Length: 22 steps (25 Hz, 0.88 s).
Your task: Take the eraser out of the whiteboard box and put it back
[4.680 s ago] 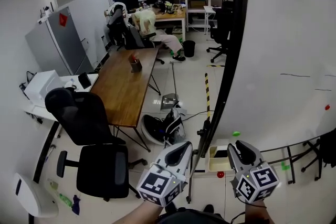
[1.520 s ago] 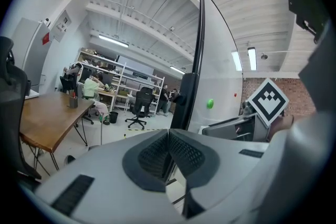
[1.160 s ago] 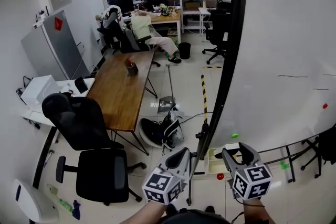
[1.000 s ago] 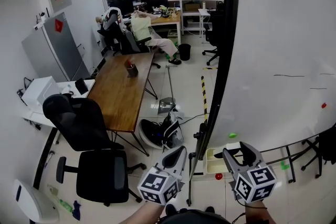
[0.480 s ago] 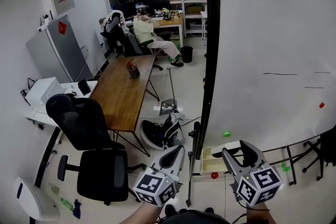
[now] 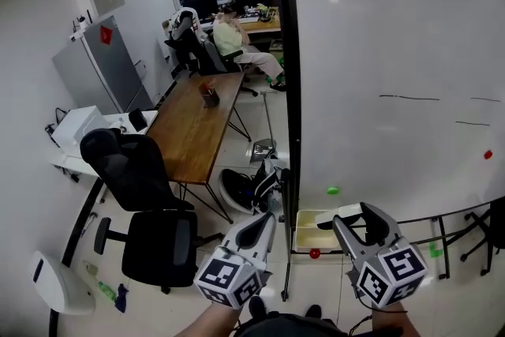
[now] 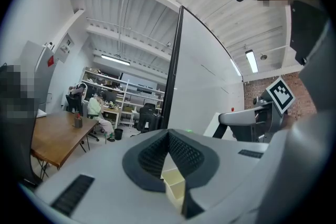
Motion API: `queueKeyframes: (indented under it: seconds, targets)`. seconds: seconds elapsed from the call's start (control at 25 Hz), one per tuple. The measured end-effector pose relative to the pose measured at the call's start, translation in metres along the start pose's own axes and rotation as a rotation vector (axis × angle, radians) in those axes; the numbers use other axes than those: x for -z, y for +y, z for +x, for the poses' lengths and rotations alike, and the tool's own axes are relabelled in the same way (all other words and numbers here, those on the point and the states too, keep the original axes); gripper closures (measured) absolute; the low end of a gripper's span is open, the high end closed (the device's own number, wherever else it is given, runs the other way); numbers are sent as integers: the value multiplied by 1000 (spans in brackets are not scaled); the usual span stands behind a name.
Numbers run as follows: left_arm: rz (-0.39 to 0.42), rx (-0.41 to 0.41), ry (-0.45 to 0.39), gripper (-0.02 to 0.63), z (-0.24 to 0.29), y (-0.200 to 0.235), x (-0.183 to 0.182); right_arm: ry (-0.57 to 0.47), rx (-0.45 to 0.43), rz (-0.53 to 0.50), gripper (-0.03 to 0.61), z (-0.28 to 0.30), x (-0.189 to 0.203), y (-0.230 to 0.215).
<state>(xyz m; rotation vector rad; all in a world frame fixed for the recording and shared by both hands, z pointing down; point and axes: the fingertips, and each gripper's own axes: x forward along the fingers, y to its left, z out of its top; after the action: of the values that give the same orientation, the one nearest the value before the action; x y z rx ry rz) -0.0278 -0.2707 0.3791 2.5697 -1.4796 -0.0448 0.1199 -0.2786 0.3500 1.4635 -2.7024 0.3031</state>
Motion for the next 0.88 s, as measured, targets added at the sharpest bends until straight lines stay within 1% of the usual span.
queueKeyframes:
  seconds: [0.16, 0.32, 0.48, 0.72, 0.88]
  targets:
    - [3, -37, 3, 588, -1, -15, 6, 13, -49, 5, 317, -7, 7, -8]
    - [2, -47, 1, 588, -9, -23, 3, 21, -45, -12, 318, -12, 9, -9]
    - [7, -19, -7, 588, -29, -9, 4, 26, -2, -15, 318, -11, 16, 8]
    - [14, 48, -15, 588, -60, 30, -1, 7, 107, -3, 318, -1, 21, 42]
    - [10, 96, -10, 588, -77, 51, 0, 4, 180, 3, 318, 4, 28, 57]
